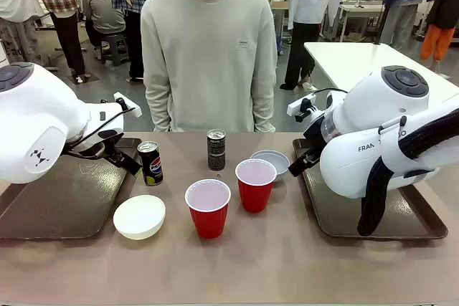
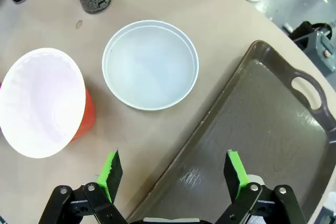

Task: Prepare tableware on both trays.
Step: Pick up a Picnic Bowl from the table and place it on a Handle tray.

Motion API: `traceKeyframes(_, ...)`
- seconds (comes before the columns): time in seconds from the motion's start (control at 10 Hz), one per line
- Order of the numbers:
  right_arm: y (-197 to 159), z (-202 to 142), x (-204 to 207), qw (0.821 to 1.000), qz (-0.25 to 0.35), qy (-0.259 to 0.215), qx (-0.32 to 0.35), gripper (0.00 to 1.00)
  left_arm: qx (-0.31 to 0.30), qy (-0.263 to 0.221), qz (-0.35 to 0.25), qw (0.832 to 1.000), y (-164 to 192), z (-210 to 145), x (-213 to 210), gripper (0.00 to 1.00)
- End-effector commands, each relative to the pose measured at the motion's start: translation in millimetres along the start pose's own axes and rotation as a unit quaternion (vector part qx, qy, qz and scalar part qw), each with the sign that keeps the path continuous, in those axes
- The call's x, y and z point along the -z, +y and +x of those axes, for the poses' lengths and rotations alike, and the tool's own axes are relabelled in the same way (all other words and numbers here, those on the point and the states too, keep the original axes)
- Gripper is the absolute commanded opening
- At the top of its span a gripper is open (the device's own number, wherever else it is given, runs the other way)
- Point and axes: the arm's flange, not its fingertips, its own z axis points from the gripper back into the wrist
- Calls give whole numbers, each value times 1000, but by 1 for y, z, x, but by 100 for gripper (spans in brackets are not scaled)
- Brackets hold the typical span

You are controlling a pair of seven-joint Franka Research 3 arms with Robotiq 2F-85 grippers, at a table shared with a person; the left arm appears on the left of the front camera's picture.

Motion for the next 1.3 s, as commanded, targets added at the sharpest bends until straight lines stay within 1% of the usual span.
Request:
traceKeyframes(0.0, 0, 0, 0, 1000, 0, 0, 0, 100, 0, 0, 0, 1000, 0, 0, 0, 100)
traceKeyframes(1.2, 0, 0, 0, 1000, 0, 0, 0, 100, 0, 0, 0, 1000, 0, 0, 0, 100)
